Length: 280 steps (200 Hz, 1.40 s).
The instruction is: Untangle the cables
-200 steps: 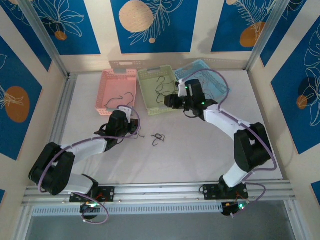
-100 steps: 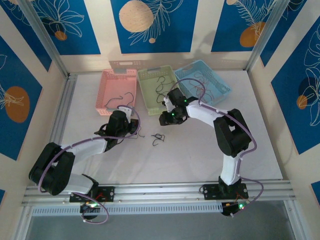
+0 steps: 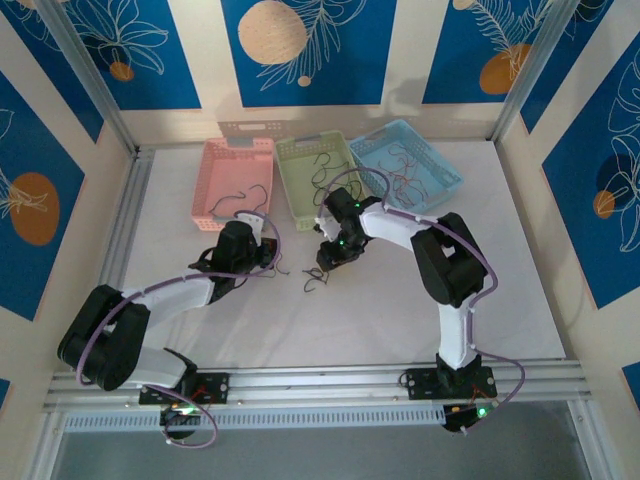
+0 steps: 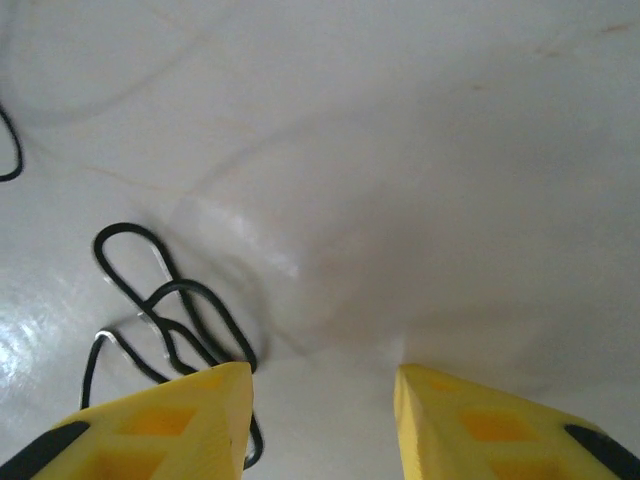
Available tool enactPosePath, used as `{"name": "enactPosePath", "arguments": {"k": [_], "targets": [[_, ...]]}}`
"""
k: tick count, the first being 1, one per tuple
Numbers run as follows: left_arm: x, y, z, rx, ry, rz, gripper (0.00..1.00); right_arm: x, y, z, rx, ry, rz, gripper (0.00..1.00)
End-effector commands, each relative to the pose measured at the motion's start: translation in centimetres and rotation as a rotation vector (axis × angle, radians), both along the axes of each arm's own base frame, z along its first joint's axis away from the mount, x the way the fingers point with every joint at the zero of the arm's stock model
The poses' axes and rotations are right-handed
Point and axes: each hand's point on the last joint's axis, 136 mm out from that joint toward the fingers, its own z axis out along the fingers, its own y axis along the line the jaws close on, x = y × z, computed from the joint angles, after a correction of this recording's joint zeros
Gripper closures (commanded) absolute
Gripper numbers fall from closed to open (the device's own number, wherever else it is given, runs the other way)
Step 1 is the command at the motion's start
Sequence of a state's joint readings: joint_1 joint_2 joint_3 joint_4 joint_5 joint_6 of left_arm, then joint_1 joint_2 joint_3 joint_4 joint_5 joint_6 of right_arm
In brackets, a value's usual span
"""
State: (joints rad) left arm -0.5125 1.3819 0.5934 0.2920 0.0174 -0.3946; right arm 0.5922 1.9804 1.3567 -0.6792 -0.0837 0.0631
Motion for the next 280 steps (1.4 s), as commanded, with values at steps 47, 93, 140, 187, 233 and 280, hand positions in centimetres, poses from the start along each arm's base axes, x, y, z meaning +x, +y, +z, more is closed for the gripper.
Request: {"name": "enactPosePath", "arguments": {"k": [47, 93, 140, 187, 233, 280], "targets": [[0.3, 0.5, -0.1, -0.007, 0.007, 0.024, 1.0, -1.9, 1.3, -0.2, 0.037, 0.052, 0.108, 0.59], [0.3, 0.5, 0.0, -0.008, 0.004, 0.023, 1.0, -2.9, 2.4, 1.1, 0.096, 0.039, 0.163, 0.57], [0.3, 0.5, -0.1, -0.007, 0.006, 0.024, 1.0, -2.8, 3.0, 2.4, 0.11, -0.027, 0.171, 0.57], [0.3, 0.5, -0.1, -0.008, 0.005, 0.023, 1.0, -3.7, 3.8, 2.4, 0.096, -0.045, 0.211, 0.56], [0.3, 0.5, 0.1, -0.01, 0.001, 0.023, 1.0, -4.1, 3.3, 0.4, 0.005, -0.039, 0.246, 0.58], [0.3, 0.5, 0.1, -0.01, 0.001, 0.023, 1.0, -4.3, 2.8, -1.3, -0.053, -0.006, 0.257, 0.67]]}}
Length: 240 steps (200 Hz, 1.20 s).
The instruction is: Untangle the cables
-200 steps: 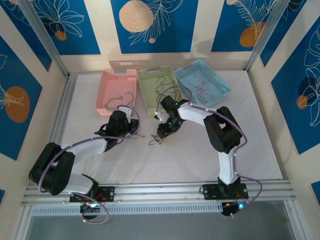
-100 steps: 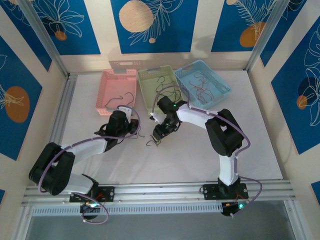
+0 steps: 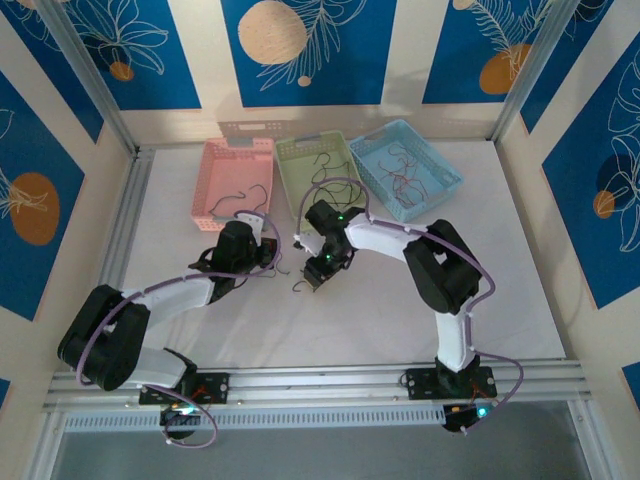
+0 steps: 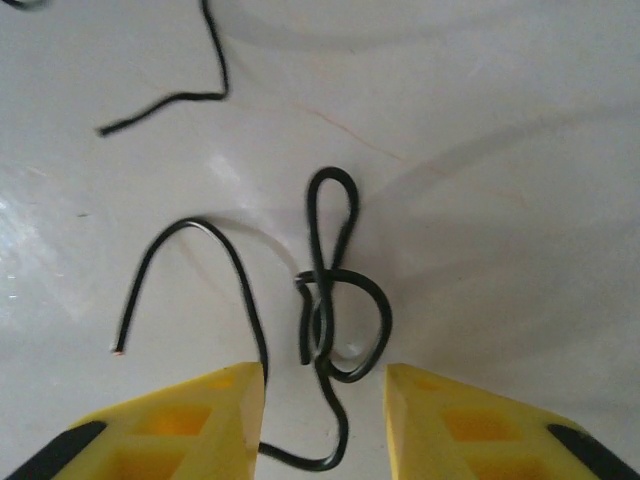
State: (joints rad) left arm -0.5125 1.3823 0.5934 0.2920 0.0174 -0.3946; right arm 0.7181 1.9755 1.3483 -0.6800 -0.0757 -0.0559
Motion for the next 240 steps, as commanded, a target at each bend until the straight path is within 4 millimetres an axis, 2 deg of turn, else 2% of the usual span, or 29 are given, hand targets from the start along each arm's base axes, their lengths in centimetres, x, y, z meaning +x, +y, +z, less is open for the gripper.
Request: {"name": "enactPosePath", "arguments": {"k": [1, 20, 39, 66, 94, 103, 111, 137, 149, 158, 183, 216, 240], "targets": [[0.3, 0.5, 0.1, -0.01, 0.0, 0.023, 1.0, -0.5, -0.5, -1.2, -0.056, 0.032, 0.021, 0.68], [0.3, 0.5, 0.1, -0.01, 0.001, 0.023, 1.0, -0.6, -0.6, -1.4, -0.061, 0.036, 0.023, 0.75], [0.3, 0.5, 0.1, -0.01, 0.0, 0.024, 1.0, -0.3, -0.5, -0.8, -0.042, 0.017, 0.018, 0.86], [0.3, 0.5, 0.1, -0.01, 0.001, 0.024, 1.0, 0.5, -0.1, 1.7, 0.017, -0.079, 0.018, 0.99], [0.2, 0.5, 0.1, -0.012, -0.001, 0.023, 0.99, 2.2, -0.2, 5.3, 0.116, -0.254, 0.0, 1.0], [0.2, 0.5, 0.3, -0.014, -0.005, 0.023, 0.94, 2.8, -0.4, 6.5, 0.146, -0.322, -0.014, 1.0], [0.2, 0.5, 0.2, -0.016, -0.006, 0.022, 0.86, 3.2, -0.8, 7.4, 0.173, -0.375, -0.03, 1.0], [-0.1, 0.5, 1.0, -0.036, -0.034, 0.017, 0.42, 4.2, -1.5, 11.0, 0.356, -0.483, -0.087, 1.0], [-0.3, 0.4, 1.6, -0.057, -0.058, 0.004, 0.29, 4.4, -2.1, 12.8, 0.481, -0.489, -0.116, 1.0], [-0.5, 0.3, 2.1, -0.074, -0.079, -0.007, 0.23, 4.2, -2.5, 13.9, 0.566, -0.493, -0.124, 1.0], [-1.7, -0.2, 4.1, -0.149, -0.151, -0.064, 0.17, 3.9, -3.1, 15.2, 0.668, -0.549, -0.118, 1.0], [-3.7, -0.8, 7.3, -0.266, -0.274, -0.146, 0.17, 3.2, -2.5, 15.2, 0.688, -0.587, -0.075, 1.0], [-5.3, -2.5, 10.0, -0.365, -0.309, -0.267, 0.17, 3.0, -2.1, 14.8, 0.664, -0.636, -0.047, 1.0]]}}
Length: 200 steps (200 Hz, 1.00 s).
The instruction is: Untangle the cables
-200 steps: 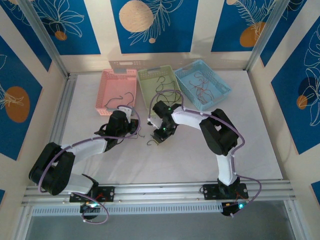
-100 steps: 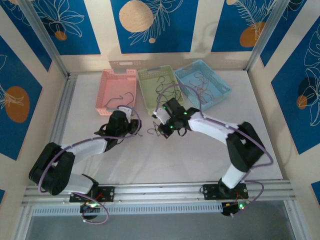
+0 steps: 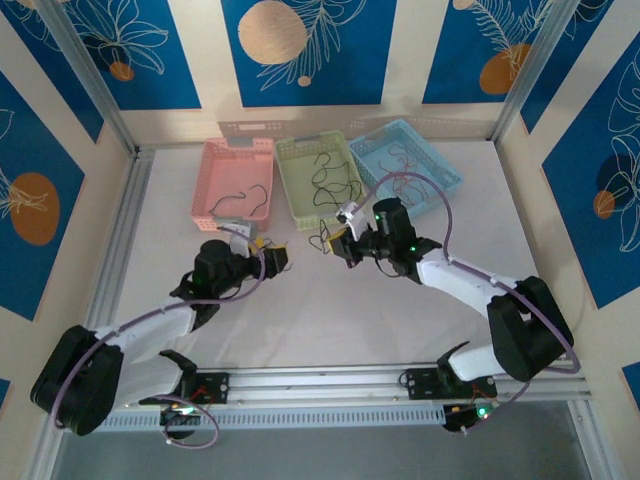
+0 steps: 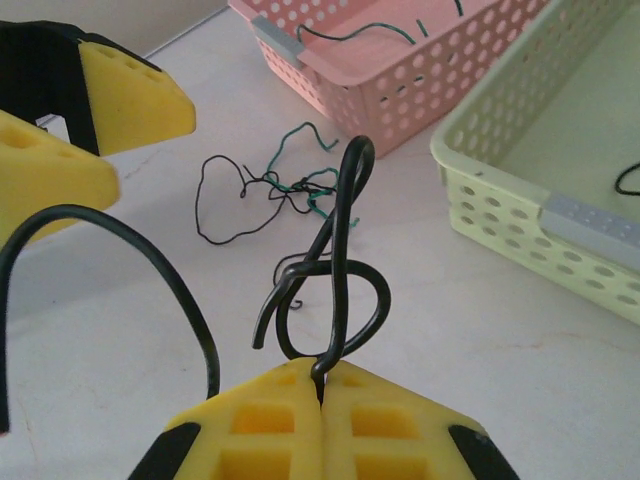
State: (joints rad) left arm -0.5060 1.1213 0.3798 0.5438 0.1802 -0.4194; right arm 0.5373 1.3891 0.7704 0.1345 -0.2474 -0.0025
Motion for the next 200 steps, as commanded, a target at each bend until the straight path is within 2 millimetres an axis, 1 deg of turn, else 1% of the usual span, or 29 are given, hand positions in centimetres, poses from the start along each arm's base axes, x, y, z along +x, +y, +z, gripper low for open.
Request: {"name": "enactPosePath", "arguments": {"k": [1, 14, 37, 55, 67, 88, 123, 139, 150, 171, 183, 196, 200], "targets": [[-1.3, -2.0, 4.5, -0.137, -0.103, -0.143, 0.17, -0.3, 1.1, 1.7, 0.031, -0.114, 0.045, 1.0], [-1.9, -3.1, 5.6, -0.172, -0.089, -0.221, 0.17, -0.5, 1.6, 1.4, 0.001, -0.16, 0.059, 1.0], [-2.8, -4.6, 7.5, -0.257, -0.062, -0.33, 0.17, -0.8, 2.1, 0.9, -0.045, -0.214, 0.068, 1.0], [-3.0, -5.4, 8.2, -0.285, -0.03, -0.376, 0.18, -0.7, 2.2, 0.8, -0.056, -0.236, 0.06, 1.0], [-3.1, -5.8, 8.1, -0.281, -0.007, -0.39, 0.19, -0.7, 2.3, 0.9, -0.058, -0.246, 0.059, 1.0], [-3.3, -6.3, 7.3, -0.261, 0.025, -0.401, 0.24, -0.8, 2.3, 1.0, -0.058, -0.25, 0.061, 1.0], [-3.6, -7.7, 5.4, -0.228, 0.091, -0.433, 0.3, -0.8, 2.3, 1.4, -0.048, -0.266, 0.055, 1.0], [-3.6, -8.1, 4.6, -0.211, 0.108, -0.431, 0.34, -0.8, 2.2, 1.6, -0.047, -0.271, 0.051, 1.0], [-3.3, -8.2, 4.1, -0.199, 0.119, -0.415, 0.41, -0.8, 2.1, 1.6, -0.049, -0.274, 0.048, 1.0], [-2.7, -8.2, 3.6, -0.184, 0.132, -0.39, 0.59, -0.9, 2.2, 1.8, -0.039, -0.275, 0.048, 1.0], [-2.5, -8.3, 3.5, -0.18, 0.134, -0.386, 0.76, -1.0, 2.1, 1.9, -0.036, -0.274, 0.045, 1.0], [-2.3, -8.2, 3.5, -0.175, 0.124, -0.375, 0.98, -0.8, 1.9, 2.1, -0.03, -0.273, 0.024, 1.0], [-2.3, -8.1, 3.6, -0.173, 0.12, -0.371, 1.0, -0.6, 1.7, 2.2, -0.028, -0.273, 0.008, 1.0]]}}
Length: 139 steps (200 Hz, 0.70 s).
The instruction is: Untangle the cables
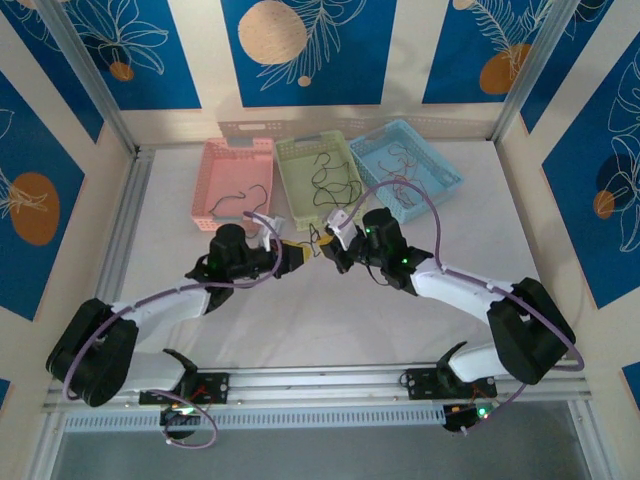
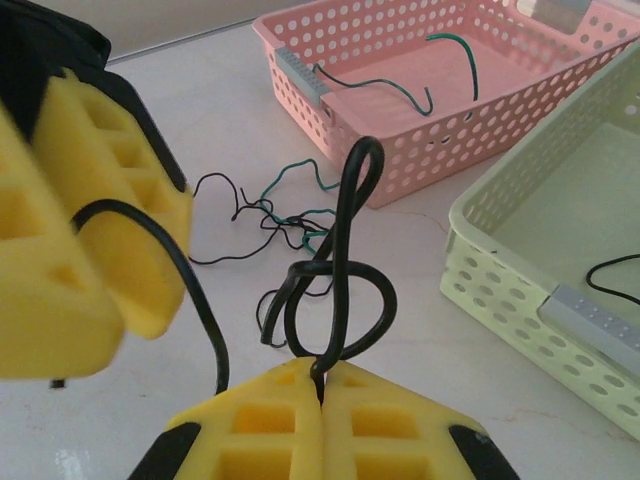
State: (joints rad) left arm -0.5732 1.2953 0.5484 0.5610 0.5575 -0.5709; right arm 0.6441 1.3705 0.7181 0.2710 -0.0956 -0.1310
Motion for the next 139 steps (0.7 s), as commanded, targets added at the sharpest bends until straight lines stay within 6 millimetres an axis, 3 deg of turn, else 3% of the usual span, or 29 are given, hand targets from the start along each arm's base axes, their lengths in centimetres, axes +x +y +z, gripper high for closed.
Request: {"name": "enactPosePath", "arguments": {"k": [1, 38, 63, 104, 139], "targets": [[0.8, -0.2, 1.1, 0.001, -0.044, 0.024, 1.0, 0.1, -0.2, 1.5, 0.036, -0.045, -0.023, 1.0], [0.6, 0.8, 0.8, 0.052, -0.091, 0.062, 1.0, 2.6, -3.2, 2.9, 0.113, 0.02, -0.228, 1.0], [0.4, 1.3, 0.9, 0.072, -0.124, 0.072, 1.0, 2.6, -4.2, 4.2, 0.224, 0.122, -0.249, 1.0], [0.1, 2.0, 1.6, 0.091, -0.177, 0.088, 1.0, 3.0, -5.8, 6.1, 0.316, 0.245, -0.341, 0.71], [0.1, 2.6, 2.2, 0.127, -0.216, 0.107, 1.0, 2.9, -7.2, 7.7, 0.336, 0.219, -0.385, 0.59]]}}
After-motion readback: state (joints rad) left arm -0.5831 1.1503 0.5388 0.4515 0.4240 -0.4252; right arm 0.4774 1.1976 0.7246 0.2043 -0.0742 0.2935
